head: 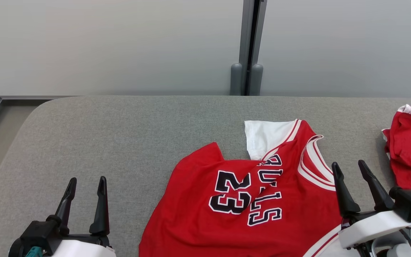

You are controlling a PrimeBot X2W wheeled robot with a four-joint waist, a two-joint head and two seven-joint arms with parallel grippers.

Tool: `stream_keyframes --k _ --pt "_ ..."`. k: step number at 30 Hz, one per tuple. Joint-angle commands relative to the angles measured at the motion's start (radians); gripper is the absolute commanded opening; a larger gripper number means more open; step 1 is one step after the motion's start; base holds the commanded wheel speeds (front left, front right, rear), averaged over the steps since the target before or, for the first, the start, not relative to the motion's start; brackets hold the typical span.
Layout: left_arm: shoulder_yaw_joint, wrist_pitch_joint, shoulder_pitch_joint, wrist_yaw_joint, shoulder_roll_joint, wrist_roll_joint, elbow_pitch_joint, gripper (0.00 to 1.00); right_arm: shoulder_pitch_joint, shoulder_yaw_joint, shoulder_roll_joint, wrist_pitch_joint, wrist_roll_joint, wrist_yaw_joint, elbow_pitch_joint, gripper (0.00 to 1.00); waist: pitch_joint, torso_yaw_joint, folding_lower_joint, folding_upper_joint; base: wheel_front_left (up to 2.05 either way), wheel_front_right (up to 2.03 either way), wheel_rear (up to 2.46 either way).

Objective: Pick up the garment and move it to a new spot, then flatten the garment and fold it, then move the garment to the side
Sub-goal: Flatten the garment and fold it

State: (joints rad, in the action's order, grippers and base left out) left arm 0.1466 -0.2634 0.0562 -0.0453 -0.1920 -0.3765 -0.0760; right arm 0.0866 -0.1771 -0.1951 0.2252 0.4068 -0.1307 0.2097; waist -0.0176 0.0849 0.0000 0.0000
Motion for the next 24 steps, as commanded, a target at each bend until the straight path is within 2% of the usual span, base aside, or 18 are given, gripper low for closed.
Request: stream_keyframes --k 1,10,24 --pt "-0.014 -0.001 0.004 0.012 0.005 0.011 -0.004 1.00 0.013 -0.002 -0.007 0.010 0.007 0.000 0.009 1.00 -0.001 -0.002 0.0000 0.0000 0.00 0.00 0.00" --pt "-0.059 -0.001 0.006 0.063 0.043 0.069 -0.029 1.00 0.033 -0.036 -0.019 0.024 0.023 0.000 0.049 1.00 -0.007 -0.011 0.0000 0.0000 0.00 0.00 0.00" --pt "-0.093 -0.001 0.000 0.108 0.079 0.111 -0.055 1.00 0.046 -0.040 -0.028 0.036 0.022 0.000 0.050 1.00 -0.015 -0.017 0.0000 0.0000 0.00 0.00 0.00"
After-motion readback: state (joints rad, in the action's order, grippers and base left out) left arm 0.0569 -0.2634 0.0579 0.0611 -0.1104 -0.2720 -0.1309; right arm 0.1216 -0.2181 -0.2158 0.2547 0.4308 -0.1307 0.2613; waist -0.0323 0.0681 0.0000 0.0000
